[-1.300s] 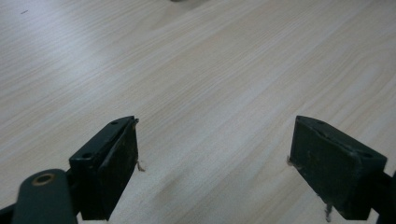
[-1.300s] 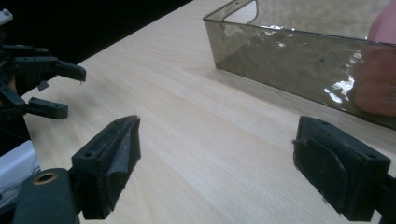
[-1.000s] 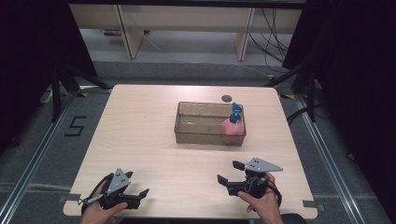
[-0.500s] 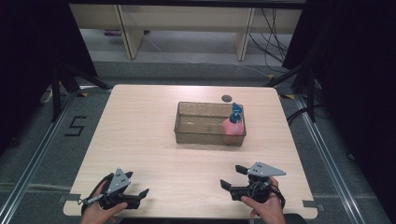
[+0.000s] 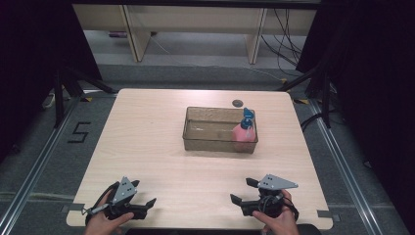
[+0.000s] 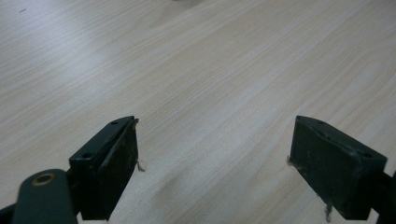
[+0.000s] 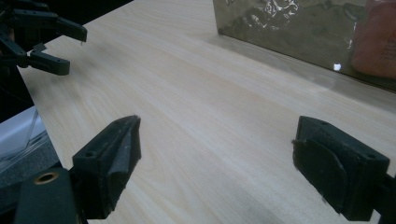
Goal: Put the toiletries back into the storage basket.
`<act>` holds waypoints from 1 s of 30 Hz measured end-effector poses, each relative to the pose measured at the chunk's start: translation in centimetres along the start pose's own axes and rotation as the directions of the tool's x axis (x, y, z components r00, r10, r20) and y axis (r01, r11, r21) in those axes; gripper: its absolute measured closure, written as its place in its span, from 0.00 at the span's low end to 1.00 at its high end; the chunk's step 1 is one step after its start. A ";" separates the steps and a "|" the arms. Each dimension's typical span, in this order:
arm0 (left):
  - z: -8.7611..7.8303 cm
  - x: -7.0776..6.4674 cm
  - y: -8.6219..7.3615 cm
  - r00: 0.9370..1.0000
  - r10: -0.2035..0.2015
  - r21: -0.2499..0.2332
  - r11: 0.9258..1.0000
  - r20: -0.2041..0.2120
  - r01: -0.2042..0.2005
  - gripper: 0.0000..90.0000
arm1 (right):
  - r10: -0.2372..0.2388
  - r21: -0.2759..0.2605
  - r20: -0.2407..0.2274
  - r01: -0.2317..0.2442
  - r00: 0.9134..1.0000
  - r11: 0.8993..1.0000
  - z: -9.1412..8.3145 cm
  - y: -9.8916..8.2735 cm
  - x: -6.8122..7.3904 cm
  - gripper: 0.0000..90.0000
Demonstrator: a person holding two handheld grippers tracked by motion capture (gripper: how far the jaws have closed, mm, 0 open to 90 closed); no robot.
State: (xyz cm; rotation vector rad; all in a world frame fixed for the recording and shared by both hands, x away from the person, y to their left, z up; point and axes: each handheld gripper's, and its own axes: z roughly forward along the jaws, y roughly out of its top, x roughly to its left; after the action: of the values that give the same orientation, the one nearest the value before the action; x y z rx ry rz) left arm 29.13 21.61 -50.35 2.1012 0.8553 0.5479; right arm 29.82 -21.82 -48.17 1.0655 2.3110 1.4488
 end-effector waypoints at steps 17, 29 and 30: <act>0.0 -0.2 -0.1 0.999 -0.037 -0.007 0.999 0.006 0.037 0.17 | 0.025 0.040 -0.016 -0.024 1.000 0.999 -0.2 -0.5 0.9 0.18; -0.1 -0.2 0.0 0.999 -0.033 0.011 0.999 0.001 0.033 0.17 | 0.011 0.047 -0.044 -0.009 0.999 0.999 0.0 -0.6 0.9 0.19; -0.1 -0.2 0.0 0.999 -0.043 0.005 0.999 0.002 0.043 0.17 | 0.016 0.050 -0.049 -0.014 0.999 0.999 0.0 -0.5 0.9 0.19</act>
State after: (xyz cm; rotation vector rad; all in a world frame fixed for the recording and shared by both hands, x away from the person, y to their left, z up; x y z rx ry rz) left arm 28.92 21.49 -50.37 2.0826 0.8989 0.5215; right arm 28.93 -21.37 -48.46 1.0739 2.3900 1.4467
